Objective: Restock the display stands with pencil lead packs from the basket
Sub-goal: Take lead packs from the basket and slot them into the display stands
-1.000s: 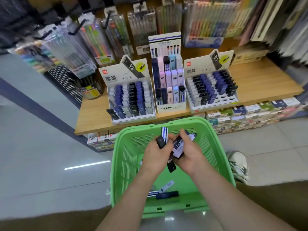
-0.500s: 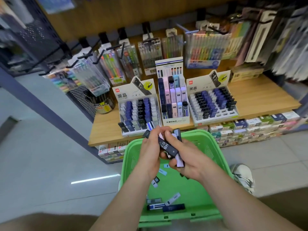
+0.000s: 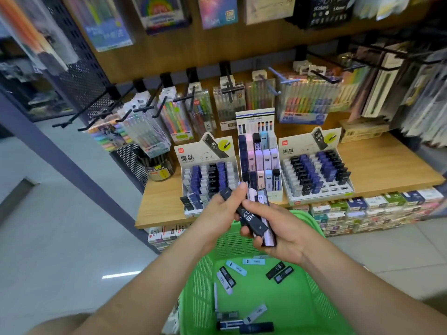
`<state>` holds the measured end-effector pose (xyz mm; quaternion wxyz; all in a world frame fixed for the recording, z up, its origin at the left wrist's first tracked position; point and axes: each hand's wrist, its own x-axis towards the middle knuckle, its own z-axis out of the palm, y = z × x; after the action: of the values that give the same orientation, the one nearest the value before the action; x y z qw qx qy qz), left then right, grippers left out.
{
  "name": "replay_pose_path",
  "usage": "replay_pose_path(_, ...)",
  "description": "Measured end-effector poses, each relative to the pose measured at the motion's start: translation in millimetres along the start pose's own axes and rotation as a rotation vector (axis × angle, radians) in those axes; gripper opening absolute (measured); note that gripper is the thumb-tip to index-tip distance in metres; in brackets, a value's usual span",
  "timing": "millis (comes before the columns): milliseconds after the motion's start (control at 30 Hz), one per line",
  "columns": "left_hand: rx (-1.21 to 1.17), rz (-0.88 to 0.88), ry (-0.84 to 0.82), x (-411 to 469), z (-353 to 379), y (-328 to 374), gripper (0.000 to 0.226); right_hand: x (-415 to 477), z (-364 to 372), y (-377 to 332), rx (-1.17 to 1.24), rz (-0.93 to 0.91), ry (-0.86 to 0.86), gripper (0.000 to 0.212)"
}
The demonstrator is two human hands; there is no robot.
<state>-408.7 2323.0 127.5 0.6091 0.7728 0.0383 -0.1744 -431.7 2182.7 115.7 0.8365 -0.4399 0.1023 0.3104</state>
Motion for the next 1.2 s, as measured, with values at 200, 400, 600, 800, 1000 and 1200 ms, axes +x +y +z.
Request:
replay_pose_path(200, -0.165, 0.107, 0.108, 23.4, -19.5, 5.2, 0.029, 5.0, 4.6, -21.3, -0.061, 0.0, 0.094, 0.063)
replay_pose_path(400, -0.2, 0.095, 0.185, 31.7, -50.1, 23.1, 0.027, 8.7, 0.6, -61.2, -0.124, -0.035, 0.061, 0.034)
replay_pose_path(600, 0.26, 0.089, -0.031, 23.0, -74.9, 30.3, 0.022, 45.1, 16.5, -72.9, -0.345, -0.19, 0.196, 0.026)
replay_pose_path(800, 0.147, 0.158, -0.14, 28.1, -72.4, 23.8, 0.067, 76.1, 29.3, -50.8, -0.396, -0.173, 0.125, 0.006)
replay_pose_path(1000, -0.003, 0.167, 0.33, 67.8, -137.1, 21.4, 0.028, 89.5, 21.4, -72.8, -0.268, -0.108, 0.269, 0.013)
replay_pose_path(1200, 0.262, 0.161, 0.489, 109.7, -167.6, -13.6, 0.021, 100.9, 20.9, -79.7, -0.221, -0.097, 0.303, 0.017)
